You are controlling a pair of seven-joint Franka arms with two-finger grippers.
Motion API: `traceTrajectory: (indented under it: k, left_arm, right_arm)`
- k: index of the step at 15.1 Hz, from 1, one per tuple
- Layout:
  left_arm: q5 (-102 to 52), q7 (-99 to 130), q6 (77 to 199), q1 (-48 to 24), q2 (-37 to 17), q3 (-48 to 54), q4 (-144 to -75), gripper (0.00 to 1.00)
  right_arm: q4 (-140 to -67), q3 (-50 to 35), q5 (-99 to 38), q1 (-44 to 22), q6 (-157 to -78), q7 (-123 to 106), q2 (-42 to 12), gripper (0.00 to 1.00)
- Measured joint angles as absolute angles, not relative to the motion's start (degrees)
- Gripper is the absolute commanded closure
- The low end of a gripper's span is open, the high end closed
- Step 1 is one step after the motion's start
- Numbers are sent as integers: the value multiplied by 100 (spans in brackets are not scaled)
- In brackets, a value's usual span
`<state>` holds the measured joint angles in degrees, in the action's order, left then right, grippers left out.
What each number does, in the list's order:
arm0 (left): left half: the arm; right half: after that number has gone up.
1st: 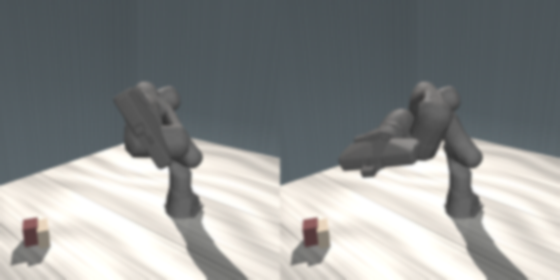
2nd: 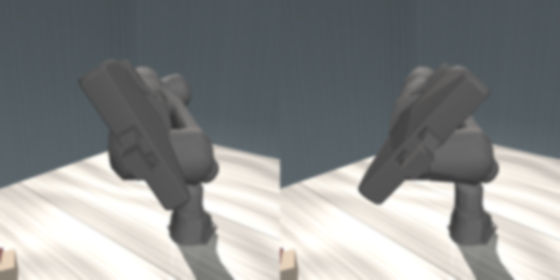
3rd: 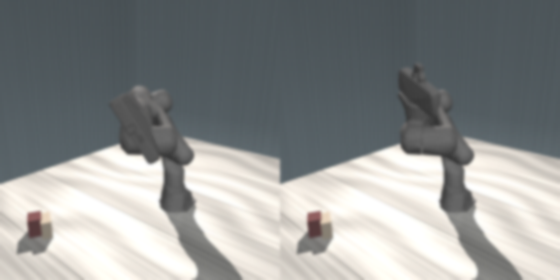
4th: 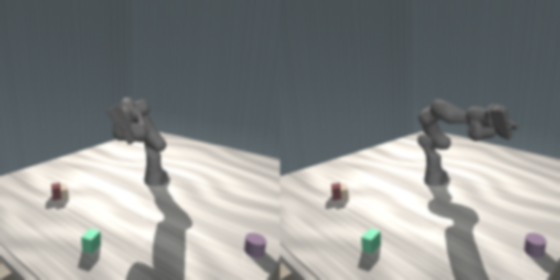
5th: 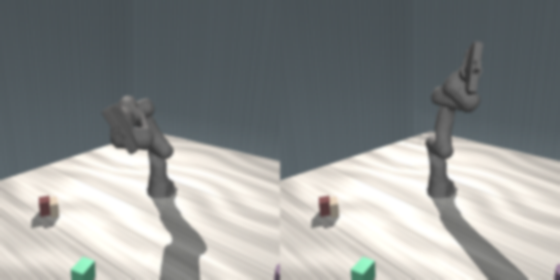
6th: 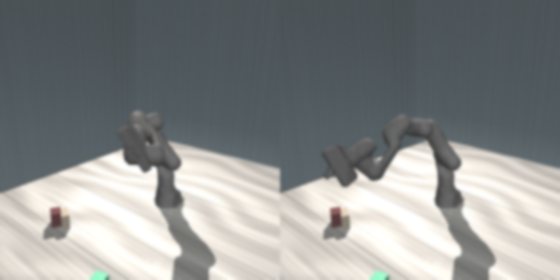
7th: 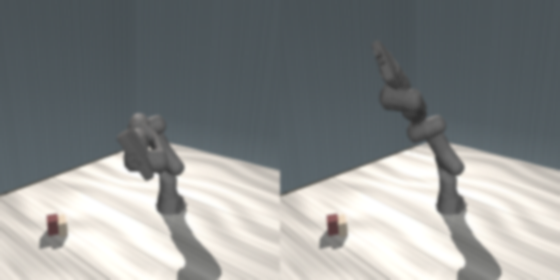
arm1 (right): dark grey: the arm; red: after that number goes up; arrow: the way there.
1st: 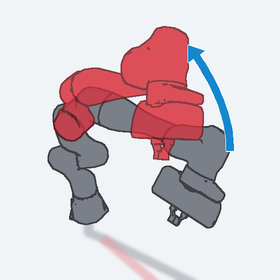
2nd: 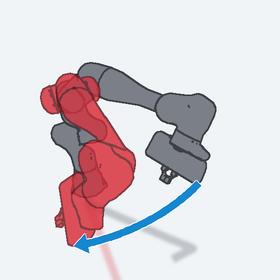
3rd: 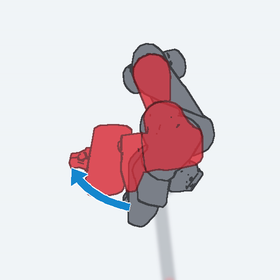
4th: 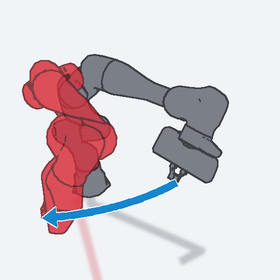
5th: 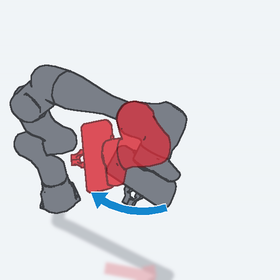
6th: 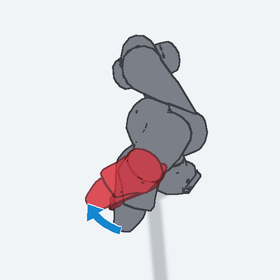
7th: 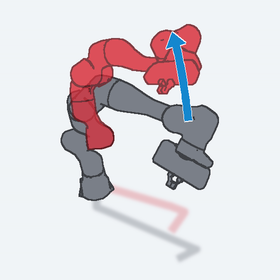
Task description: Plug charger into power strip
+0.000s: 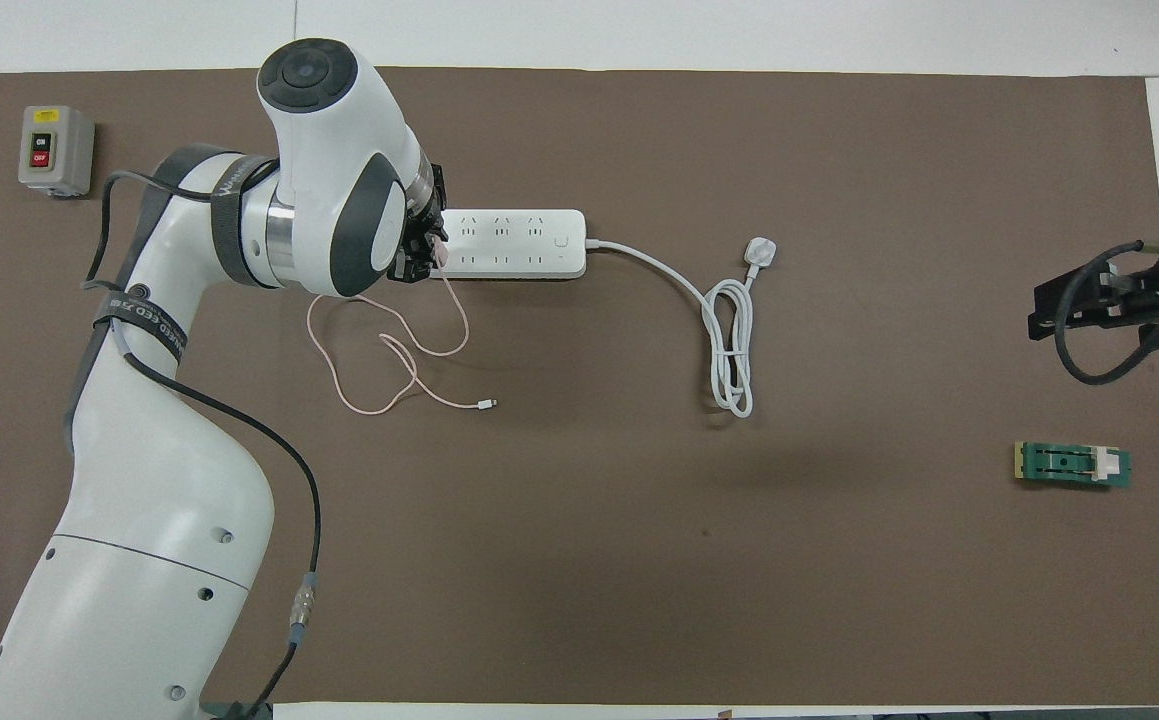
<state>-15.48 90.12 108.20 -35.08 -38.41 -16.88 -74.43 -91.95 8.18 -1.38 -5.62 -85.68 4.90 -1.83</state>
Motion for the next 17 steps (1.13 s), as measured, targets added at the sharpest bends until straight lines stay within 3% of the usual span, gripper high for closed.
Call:
traceTrajectory:
  k: [17]
  left_arm:
    - [-1491,9042,11265,-3645,-3602,-1736,-7907,100]
  right_arm:
    - [-9195,817,-138,-562,-8568,490,-183,0]
